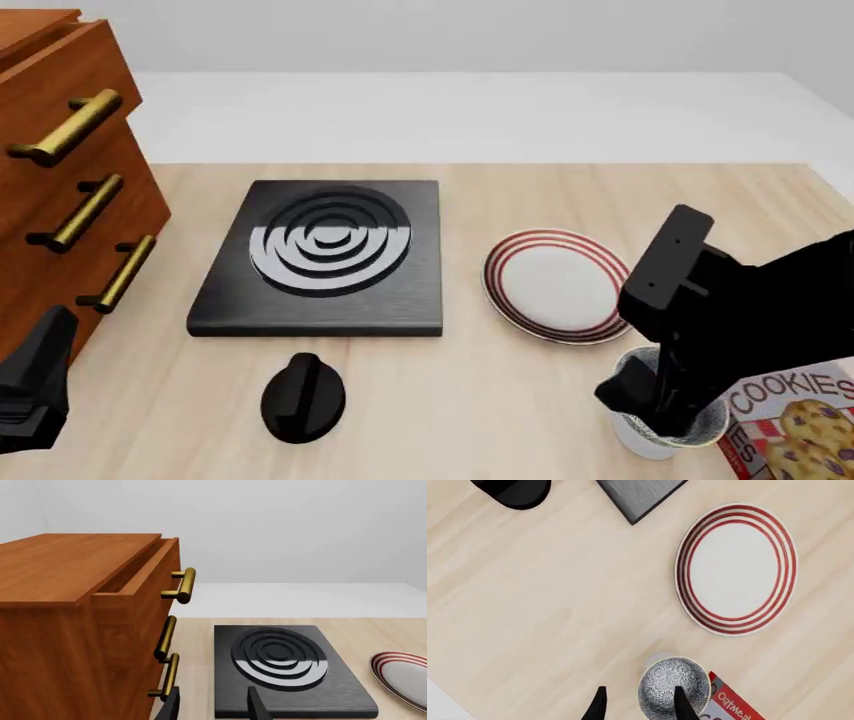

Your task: Pick the akita bowl on the ramekin and place it on the plate.

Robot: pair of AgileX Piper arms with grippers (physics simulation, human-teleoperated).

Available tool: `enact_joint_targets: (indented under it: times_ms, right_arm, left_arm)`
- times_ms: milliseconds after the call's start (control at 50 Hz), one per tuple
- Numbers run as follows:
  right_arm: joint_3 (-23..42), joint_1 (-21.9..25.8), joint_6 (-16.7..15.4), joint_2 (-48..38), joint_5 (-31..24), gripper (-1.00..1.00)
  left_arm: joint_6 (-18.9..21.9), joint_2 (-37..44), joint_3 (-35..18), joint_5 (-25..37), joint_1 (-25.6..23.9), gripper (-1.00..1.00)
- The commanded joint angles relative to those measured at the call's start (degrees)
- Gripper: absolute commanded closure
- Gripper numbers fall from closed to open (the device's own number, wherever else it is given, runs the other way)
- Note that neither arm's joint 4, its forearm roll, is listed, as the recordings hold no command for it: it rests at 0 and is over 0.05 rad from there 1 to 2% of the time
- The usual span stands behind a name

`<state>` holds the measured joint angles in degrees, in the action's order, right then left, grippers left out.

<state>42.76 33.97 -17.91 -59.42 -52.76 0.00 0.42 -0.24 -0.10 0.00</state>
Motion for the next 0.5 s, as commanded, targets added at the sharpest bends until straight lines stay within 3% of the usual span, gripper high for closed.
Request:
enact_joint_targets:
  times_ms: [20,300,500]
  right_arm:
    - [-1.4,0.9,1.6,-2.1,2.0,-1.0]
    - [-5.4,0.2,3.5,-2.5,5.1,-1.0]
    - [-7.6,-1.8,2.2,-1.7,5.9,-1.0]
  left_arm:
    - [0.0,0.0,0.0,0.0,0.0,-1.0]
    - [0.0,0.0,0.0,0.0,0.0,-1.0]
    - [0.0,0.0,0.0,0.0,0.0,-1.0]
